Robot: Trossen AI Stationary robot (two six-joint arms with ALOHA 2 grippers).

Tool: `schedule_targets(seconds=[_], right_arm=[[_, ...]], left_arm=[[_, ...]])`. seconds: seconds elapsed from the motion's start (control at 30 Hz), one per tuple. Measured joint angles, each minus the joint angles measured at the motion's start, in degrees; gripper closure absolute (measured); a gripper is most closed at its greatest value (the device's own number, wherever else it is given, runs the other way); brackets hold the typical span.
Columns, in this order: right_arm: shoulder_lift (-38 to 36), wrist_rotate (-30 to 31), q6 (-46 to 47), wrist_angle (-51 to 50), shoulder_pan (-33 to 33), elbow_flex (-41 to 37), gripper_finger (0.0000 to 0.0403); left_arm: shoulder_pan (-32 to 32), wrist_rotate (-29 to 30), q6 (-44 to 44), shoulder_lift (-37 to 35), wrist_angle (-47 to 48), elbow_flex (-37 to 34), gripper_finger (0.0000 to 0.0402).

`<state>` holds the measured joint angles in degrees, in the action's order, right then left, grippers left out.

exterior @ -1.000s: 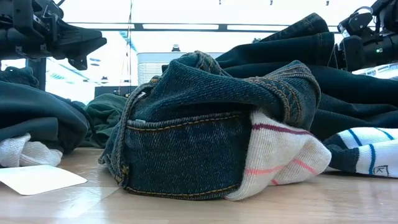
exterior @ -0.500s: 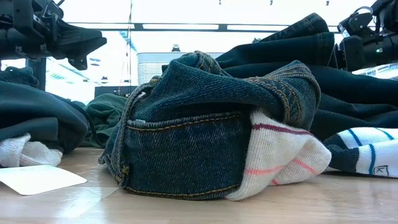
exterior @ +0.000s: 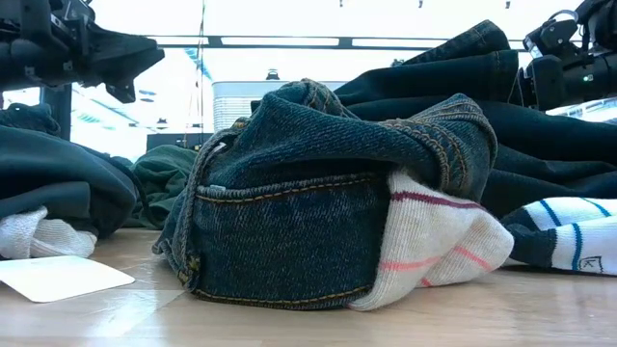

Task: Sort clothes
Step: Put the dark green shirt into the white laundry bin

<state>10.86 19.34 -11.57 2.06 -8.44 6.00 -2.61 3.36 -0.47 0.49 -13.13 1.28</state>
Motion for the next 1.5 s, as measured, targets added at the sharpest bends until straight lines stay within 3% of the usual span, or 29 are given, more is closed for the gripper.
schedule_targets(seconds=[0.3,0.5,0.77,1.1,1.3,1.5], right_arm=[[0.01,-0.01,0.02,0.01,0.01,0.02,0.0158],[0.01,-0.01,0.00,-0.02,0.01,0.00,0.0158],[0.02,0.01,0.00,-0.02,-0.01,0.01,0.0158],[0.02,0.01,0.02,-0.01,0.01,0.02,0.0158],[0.01,0.01,0.02,0.00,0.02,0.02,0.0158],[0.01,0.00,0.01,0.00,0.00,0.01,0.0158]], left_arm=[[-0.02,-0.55,-0.49,0.00,-0.82,-0.02,0.0282],[0.00,-3.56,-11.91,0.00,0.03,0.00,0.0282],[0.00,-5.66,-14.82,0.00,-0.09,0.00,0.0282],[0.00,-8.29,-29.64,0.02,8.08,0.52,0.0282],[0.00,-7.31,-25.80,1.67,23.16,9.30,0.0282],[-0.01,-0.03,-19.41,6.91,32.57,21.65,0.0282]])
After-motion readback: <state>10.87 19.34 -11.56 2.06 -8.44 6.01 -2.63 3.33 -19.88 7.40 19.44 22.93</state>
